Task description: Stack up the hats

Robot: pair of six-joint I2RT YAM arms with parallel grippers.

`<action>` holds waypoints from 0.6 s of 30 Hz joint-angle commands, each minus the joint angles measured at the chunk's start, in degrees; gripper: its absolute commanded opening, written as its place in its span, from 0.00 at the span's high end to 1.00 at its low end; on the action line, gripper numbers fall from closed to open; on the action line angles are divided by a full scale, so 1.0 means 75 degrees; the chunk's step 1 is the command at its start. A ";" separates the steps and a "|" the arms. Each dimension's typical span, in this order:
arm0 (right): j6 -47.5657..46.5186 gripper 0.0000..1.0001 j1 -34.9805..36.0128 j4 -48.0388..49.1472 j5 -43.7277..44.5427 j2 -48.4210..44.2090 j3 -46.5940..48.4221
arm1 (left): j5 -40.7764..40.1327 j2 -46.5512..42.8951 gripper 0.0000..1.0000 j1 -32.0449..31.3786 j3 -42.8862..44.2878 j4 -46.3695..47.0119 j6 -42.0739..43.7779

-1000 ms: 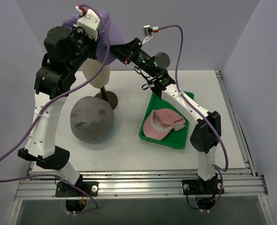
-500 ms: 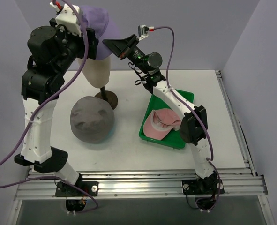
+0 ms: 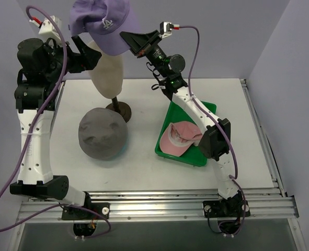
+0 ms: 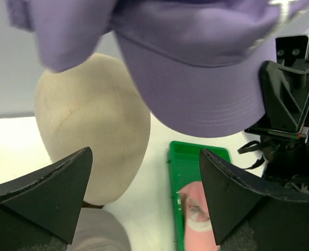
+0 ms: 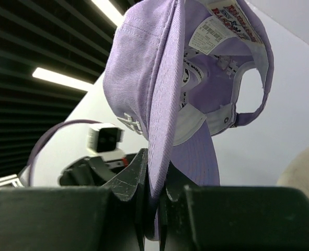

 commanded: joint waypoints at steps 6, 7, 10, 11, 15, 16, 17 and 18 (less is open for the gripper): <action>0.0869 1.00 -0.0118 0.0971 0.0277 0.0054 0.0074 | 0.3285 -0.0427 0.02 0.0861 -0.2199 0.4184 -0.2615; 0.0928 1.00 -0.0118 0.1052 0.0323 0.0019 -0.0020 | 0.3415 -0.0450 0.03 0.0861 -0.2364 0.4953 -0.2804; 0.1150 1.00 -0.0106 0.1392 0.0347 -0.0052 -0.0208 | 0.3533 -0.0427 0.03 0.0861 -0.2729 0.5929 -0.3332; 0.1197 1.00 -0.0106 0.1439 0.0324 -0.0075 -0.0243 | 0.3521 -0.0404 0.03 0.0849 -0.2764 0.6050 -0.3402; 0.1490 1.00 -0.0094 0.1709 0.0359 -0.0111 -0.0431 | 0.3545 -0.0252 0.03 0.0861 -0.2952 0.6484 -0.3800; 0.1572 1.00 -0.0060 0.1965 0.0382 -0.0111 -0.0478 | 0.3545 -0.0228 0.03 0.0849 -0.3022 0.6589 -0.3848; 0.1654 1.00 -0.0048 0.2037 0.0406 -0.0087 -0.0548 | 0.3556 -0.0205 0.03 0.0861 -0.3057 0.6671 -0.3883; 0.1713 1.00 -0.0036 0.2072 0.0406 -0.0076 -0.0537 | 0.3568 -0.0181 0.03 0.0861 -0.3127 0.6765 -0.3988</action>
